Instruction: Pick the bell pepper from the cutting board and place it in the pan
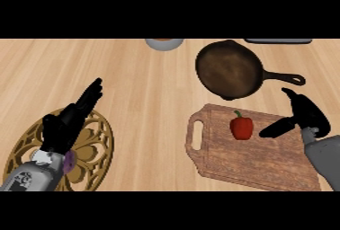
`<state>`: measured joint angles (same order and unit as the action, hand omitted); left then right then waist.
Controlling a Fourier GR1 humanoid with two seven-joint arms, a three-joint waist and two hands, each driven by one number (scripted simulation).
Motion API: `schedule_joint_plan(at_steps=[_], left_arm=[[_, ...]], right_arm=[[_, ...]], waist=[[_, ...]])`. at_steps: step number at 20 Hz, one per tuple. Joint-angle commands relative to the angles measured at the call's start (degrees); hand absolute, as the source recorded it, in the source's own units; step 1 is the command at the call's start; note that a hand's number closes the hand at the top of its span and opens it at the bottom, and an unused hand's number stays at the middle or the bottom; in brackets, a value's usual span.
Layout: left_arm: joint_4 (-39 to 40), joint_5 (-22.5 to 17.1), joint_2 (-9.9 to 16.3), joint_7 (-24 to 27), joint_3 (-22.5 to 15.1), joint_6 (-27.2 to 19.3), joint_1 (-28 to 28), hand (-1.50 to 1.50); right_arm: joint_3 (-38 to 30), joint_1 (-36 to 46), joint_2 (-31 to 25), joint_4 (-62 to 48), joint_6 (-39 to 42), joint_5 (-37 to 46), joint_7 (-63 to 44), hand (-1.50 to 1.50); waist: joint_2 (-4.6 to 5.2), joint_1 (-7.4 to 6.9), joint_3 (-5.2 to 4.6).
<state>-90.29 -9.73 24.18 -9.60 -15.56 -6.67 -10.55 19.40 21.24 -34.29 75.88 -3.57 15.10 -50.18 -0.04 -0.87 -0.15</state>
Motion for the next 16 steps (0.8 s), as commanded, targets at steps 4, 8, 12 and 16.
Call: schedule_joint_plan(at_steps=[4,8,12,16], left_arm=[[0.7,-0.1,-0.3,1.7,0.5,1.3,0.3,0.0],[1.8,1.3,-1.1,-1.7,0.1,0.5,-3.3,0.0],[-0.1,1.8,-0.9,-0.5,0.3,0.5,0.6,0.0],[1.7,1.0,-1.8,-0.7,2.2,0.8,-2.0,0.0]], right_arm=[[1.4,12.6,2.6,-3.6,22.8,-11.5,-18.3,-1.5],[2.1,18.7,8.0,-9.6,26.4,-16.1,-23.0,-1.5],[3.5,20.8,8.6,-14.5,27.4,-16.6,-23.8,-1.5],[5.1,23.5,8.7,-19.2,27.6,-15.5,-23.6,-1.5]], waist=[[0.13,-1.17,-0.03],[0.24,-0.73,0.06],[0.01,-0.4,0.08],[0.15,-0.02,0.09]])
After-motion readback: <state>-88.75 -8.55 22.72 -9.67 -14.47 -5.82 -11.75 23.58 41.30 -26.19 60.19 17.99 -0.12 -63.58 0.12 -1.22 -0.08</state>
